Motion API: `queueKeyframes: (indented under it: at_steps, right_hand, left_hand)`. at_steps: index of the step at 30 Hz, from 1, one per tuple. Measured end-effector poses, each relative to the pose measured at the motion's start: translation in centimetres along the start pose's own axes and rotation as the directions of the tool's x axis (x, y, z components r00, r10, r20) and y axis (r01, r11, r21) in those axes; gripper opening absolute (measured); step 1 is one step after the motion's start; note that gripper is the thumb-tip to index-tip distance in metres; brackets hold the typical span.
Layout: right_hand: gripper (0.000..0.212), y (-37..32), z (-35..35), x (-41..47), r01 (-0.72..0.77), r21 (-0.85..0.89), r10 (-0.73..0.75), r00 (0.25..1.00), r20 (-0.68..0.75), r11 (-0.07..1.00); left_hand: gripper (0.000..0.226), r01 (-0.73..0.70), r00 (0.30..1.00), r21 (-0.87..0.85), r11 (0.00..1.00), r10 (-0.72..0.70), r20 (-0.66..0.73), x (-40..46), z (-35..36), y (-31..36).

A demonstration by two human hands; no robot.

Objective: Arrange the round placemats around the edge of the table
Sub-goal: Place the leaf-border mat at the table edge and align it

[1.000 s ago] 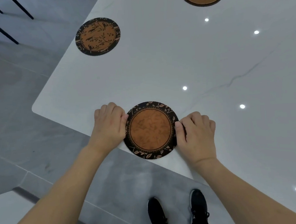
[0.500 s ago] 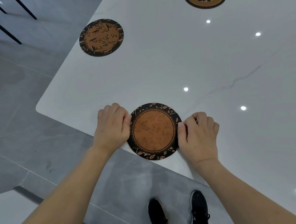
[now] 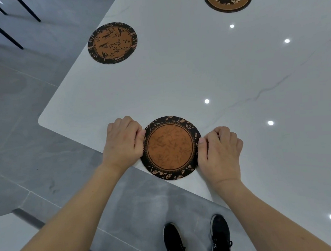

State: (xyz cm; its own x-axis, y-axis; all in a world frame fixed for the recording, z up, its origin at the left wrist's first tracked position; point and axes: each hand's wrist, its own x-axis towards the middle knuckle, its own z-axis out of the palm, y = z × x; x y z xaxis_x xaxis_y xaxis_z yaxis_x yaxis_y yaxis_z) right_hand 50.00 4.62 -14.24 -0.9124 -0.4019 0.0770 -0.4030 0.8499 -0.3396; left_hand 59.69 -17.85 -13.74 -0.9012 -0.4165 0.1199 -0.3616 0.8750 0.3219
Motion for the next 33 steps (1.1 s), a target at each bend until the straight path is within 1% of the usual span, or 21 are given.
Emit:
queueKeyframes:
  at_steps: [18,33]
  right_hand:
    - [0.022,0.0,0.05,-0.01,-0.011,-0.02,0.011,1.0,0.004,1.0]
    - [0.017,-0.06,0.15,-0.03,-0.019,-0.04,0.017,0.999,-0.041,0.999]
  left_hand:
    - [0.025,0.001,1.0,-0.061,0.998,-0.001,0.009,-0.1,0.01,-0.17]
    - [0.022,-0.011,1.0,-0.02,1.0,0.011,-0.014,-0.1,0.3,-0.2]
